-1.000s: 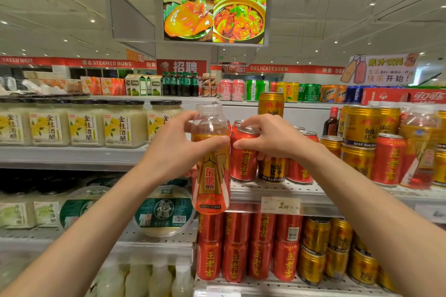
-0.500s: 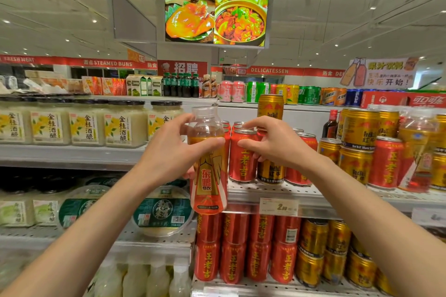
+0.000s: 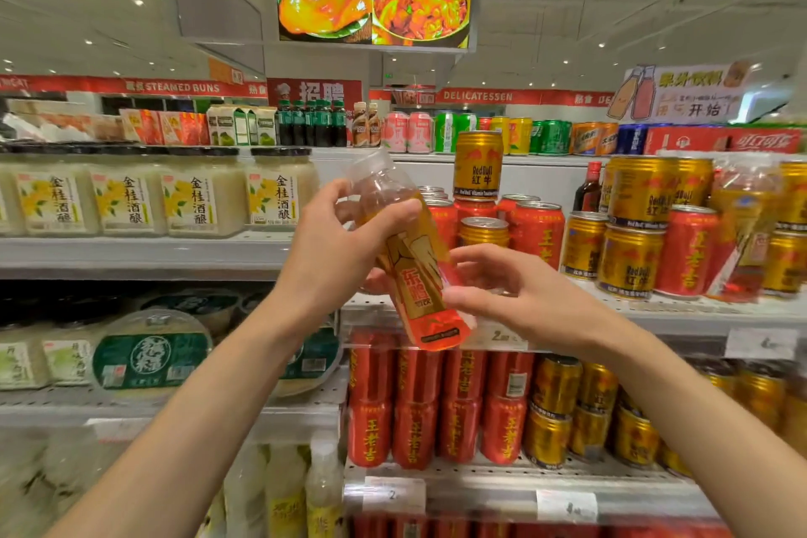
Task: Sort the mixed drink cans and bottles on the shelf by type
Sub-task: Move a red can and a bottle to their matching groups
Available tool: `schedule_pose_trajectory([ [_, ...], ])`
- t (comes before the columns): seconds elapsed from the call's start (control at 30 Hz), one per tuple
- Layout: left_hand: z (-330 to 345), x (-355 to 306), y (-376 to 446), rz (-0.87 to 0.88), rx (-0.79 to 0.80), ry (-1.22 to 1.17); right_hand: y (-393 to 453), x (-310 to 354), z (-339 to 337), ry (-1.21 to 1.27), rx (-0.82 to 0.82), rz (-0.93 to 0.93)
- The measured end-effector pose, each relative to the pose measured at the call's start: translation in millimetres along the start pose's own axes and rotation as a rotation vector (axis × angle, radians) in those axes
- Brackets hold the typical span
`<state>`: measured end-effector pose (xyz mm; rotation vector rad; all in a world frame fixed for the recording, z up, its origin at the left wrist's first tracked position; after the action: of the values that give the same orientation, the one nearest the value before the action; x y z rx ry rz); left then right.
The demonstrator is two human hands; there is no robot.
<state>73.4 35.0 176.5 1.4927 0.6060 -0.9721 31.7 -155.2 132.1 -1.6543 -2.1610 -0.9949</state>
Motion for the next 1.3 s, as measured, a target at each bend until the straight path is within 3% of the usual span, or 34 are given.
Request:
schedule_pose_trajectory([
  [0.23,27.9,29.0,-20.8,-0.089,0.031,-0.242,-34.1,-21.8,-0.6,0.043,-0.017,0.08],
  [0.6,137.2,69.5,-65.8,-0.237,0.14,-0.32,-132.7,-89.9,-46.0,0.061,-0.071,0.241],
  [1.03,393.2,42.2,-160.3,-0.281,0.268,-0.331,-323.6,-203.6,-206.5,0.016,-0.157,0.344],
  [1.3,545.0,33.2,-170.7,-0.288,0.383,-0.362,-401.5,-272.2,-308.9,-0.037,-0.249,0.441],
])
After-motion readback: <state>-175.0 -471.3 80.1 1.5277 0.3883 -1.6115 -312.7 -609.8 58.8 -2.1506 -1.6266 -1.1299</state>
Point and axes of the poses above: each hand's wrist, its own y-axis towards the middle knuckle, its own z-axis out of the palm, x = y × z, the point moved 9 cm from there along y, towards the middle knuckle, and after that the axes turned 10 degrees about -y, right-handed, at the moved point
